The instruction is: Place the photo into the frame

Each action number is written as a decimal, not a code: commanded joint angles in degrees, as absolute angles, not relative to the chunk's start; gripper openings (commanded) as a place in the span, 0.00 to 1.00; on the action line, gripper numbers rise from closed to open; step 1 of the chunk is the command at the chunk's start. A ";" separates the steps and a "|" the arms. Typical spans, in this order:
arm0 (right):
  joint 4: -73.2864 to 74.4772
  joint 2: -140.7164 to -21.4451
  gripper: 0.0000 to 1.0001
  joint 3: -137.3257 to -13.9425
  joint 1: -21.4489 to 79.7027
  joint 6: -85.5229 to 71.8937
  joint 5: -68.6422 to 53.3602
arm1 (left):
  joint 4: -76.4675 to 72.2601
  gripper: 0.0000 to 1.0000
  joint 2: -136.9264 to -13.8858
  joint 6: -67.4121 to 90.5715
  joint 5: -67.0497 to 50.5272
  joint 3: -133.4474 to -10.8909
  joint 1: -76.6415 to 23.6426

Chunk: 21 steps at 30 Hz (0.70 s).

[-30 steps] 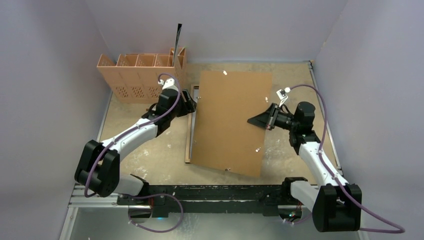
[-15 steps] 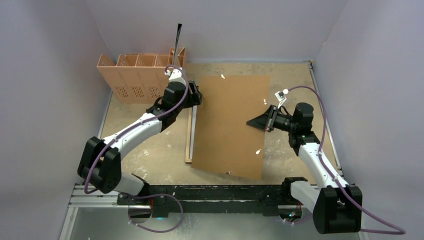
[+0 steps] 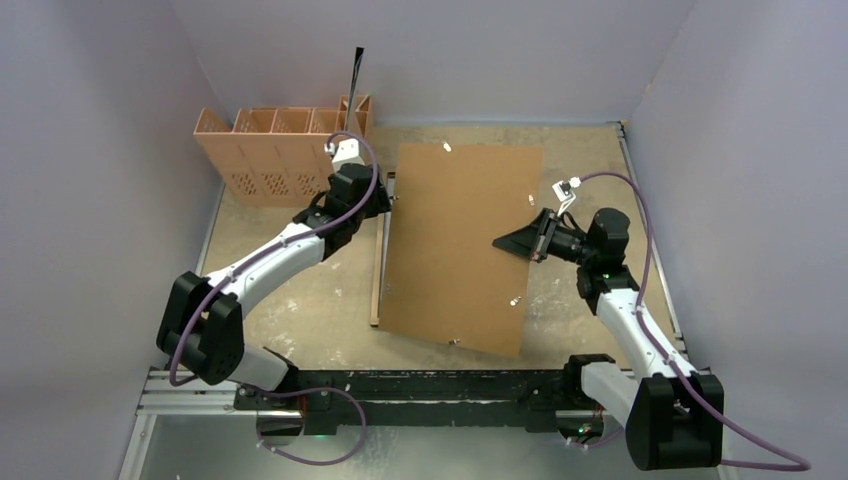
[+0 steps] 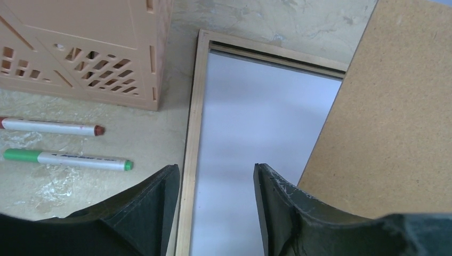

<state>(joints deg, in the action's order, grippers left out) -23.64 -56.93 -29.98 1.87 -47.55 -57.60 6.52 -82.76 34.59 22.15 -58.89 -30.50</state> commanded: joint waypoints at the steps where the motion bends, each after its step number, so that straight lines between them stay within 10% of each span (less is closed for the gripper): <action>1: -29.44 -56.33 0.00 -30.43 2.11 -49.57 -59.33 | 4.13 0.56 -83.74 32.67 19.11 -61.17 -30.50; 14: -27.23 -54.62 0.00 -30.57 2.11 -47.39 -61.07 | 8.40 0.65 -84.81 33.49 25.54 -65.48 -30.39; 21: -29.58 -54.37 0.00 -30.37 2.11 -49.84 -60.12 | 6.26 0.53 -84.90 32.45 19.81 -63.37 -31.42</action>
